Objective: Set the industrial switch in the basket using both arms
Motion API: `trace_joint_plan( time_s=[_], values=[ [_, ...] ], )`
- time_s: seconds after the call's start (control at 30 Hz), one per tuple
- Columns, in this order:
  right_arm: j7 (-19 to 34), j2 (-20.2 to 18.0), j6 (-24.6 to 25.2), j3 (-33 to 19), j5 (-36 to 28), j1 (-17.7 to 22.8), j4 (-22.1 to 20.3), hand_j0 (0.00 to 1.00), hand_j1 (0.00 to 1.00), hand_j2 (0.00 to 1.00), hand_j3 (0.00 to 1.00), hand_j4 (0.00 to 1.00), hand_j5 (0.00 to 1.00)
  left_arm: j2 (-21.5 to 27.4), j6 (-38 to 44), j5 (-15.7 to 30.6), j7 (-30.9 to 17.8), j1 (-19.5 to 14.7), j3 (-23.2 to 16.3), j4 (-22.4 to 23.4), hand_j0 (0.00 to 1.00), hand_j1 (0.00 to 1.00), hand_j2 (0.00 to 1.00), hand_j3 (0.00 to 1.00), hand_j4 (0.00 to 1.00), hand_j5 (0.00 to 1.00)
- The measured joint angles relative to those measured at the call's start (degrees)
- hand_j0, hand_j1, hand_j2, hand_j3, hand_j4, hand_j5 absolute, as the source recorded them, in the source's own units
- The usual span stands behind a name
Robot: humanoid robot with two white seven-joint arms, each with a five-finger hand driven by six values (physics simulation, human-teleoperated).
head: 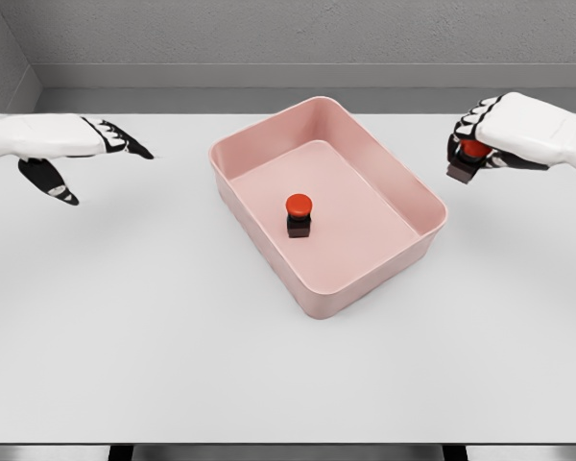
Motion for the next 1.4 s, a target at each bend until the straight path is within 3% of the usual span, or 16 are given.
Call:
trace_joint_plan(
  time_s=[0.17,0.73,0.8,0.97,1.23,1.4],
  values=[
    [0.0,1.7,0.0,0.0,0.0,-0.1,-1.4,0.40,0.40,0.40,0.40,0.40,0.40,0.7,0.0,0.4,0.0,0.1,-0.1,-0.2,1.00,1.00,1.00,1.00,1.00,1.00],
    [1.0,13.1,0.0,0.2,0.2,-1.3,-3.3,0.41,0.41,0.41,0.41,0.41,0.41,0.6,0.0,0.5,0.0,0.1,-0.4,-0.4,1.00,1.00,1.00,1.00,1.00,1.00],
    [1.2,14.2,0.0,0.2,0.2,-1.3,-3.6,0.51,0.51,0.51,0.51,0.51,0.51,0.6,0.0,0.5,0.0,0.1,-0.4,-0.4,1.00,1.00,1.00,1.00,1.00,1.00],
    [1.3,16.0,0.0,0.1,0.1,-1.3,-3.9,0.95,0.95,0.95,0.95,0.95,0.95,0.6,0.0,0.5,0.0,0.1,-0.4,-0.3,1.00,1.00,1.00,1.00,1.00,1.00],
    [1.0,16.2,0.0,-0.1,0.0,-1.1,-3.6,1.00,1.00,1.00,1.00,1.00,1.00,0.5,0.0,0.5,0.0,0.1,-0.5,-0.3,1.00,1.00,1.00,1.00,1.00,1.00],
    [0.9,13.7,0.0,-2.7,0.0,0.8,-0.2,1.00,1.00,1.00,1.00,1.00,1.00,0.5,0.0,0.4,0.0,0.2,-0.6,-0.2,1.00,1.00,1.00,1.00,1.00,1.00]
  ],
)
